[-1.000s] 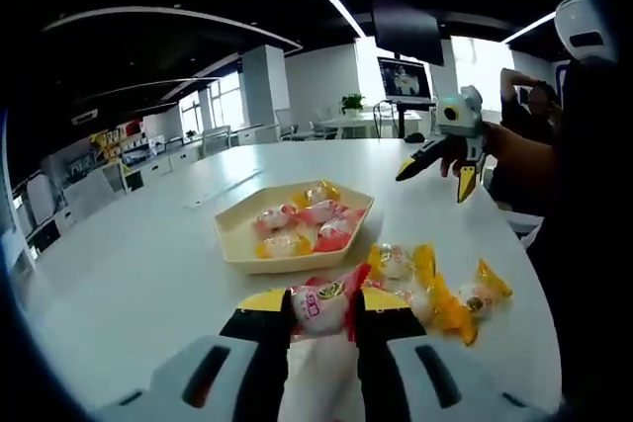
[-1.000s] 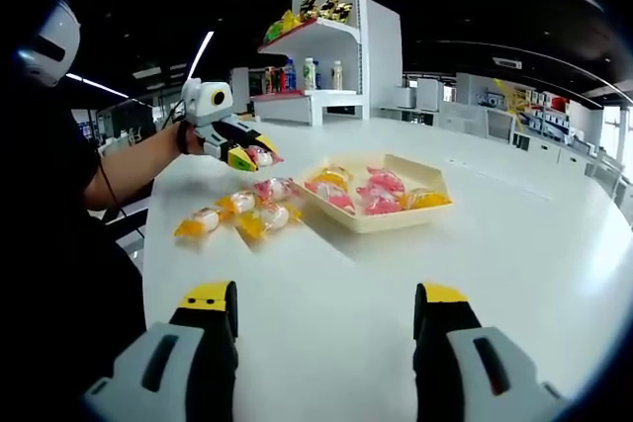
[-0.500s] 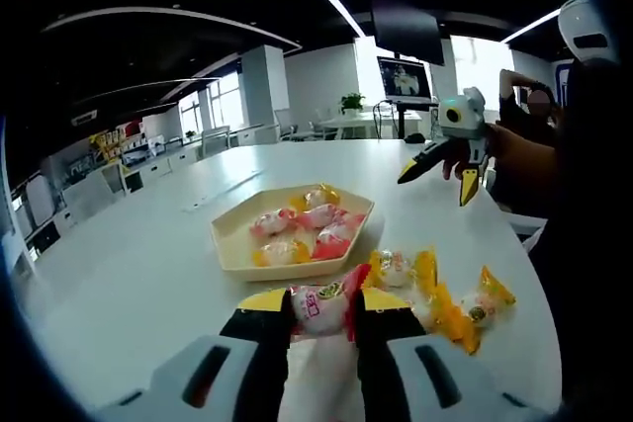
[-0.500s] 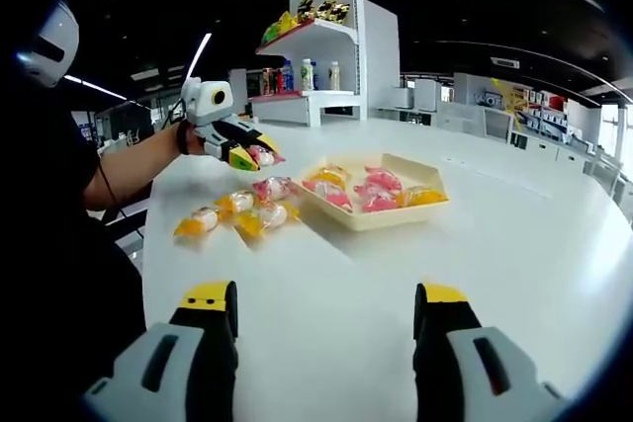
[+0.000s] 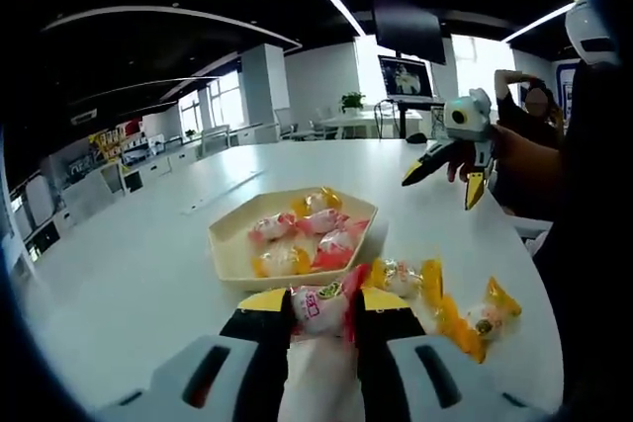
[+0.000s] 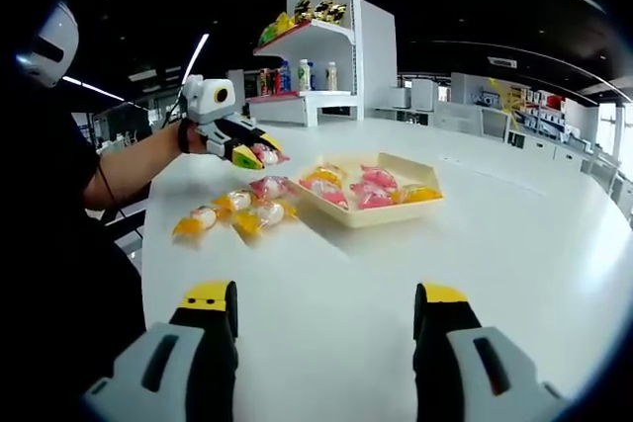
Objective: Pick up the marshmallows scattered on the table and place them into the bowl on the table
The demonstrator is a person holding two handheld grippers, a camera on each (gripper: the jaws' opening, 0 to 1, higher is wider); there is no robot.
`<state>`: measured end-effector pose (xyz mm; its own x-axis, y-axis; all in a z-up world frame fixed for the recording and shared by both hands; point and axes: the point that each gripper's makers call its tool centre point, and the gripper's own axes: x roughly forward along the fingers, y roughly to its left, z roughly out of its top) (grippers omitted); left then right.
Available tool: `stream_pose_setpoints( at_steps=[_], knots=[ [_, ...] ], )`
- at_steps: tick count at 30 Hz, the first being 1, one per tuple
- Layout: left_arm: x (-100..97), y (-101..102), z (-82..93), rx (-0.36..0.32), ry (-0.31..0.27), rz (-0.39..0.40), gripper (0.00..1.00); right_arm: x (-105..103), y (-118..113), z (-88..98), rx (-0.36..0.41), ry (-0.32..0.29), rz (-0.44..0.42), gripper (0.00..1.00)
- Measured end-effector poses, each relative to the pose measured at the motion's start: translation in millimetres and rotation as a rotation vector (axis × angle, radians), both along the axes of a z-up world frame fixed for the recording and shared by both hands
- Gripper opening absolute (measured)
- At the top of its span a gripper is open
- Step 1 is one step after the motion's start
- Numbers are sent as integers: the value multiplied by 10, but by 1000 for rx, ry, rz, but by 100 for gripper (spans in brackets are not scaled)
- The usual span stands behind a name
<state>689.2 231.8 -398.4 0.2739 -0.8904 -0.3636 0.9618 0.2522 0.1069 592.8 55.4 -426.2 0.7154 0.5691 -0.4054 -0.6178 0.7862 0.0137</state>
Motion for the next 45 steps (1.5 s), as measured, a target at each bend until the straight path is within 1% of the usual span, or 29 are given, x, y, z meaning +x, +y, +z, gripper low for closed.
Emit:
stream_pose_setpoints(
  at_steps=[20, 28, 35, 39, 45],
  knots=[
    [12, -144, 82, -9, -11, -4, 26, -2, 15, -5, 3, -1, 4, 72],
    [15, -236, 172, -29, -23, -8, 26, -3, 5, 13, 1, -6, 0, 71],
    [53, -279, 188, -36, -27, 1, 26, -2, 1, 10, -2, -5, 0, 71],
    [63, -296, 154, -5, -46, 2, 26, 1, -1, 5, -4, -5, 0, 71],
    [77, -357, 181, -14, -50, 2, 26, 4, 7, 19, -7, -11, 4, 71]
  ],
)
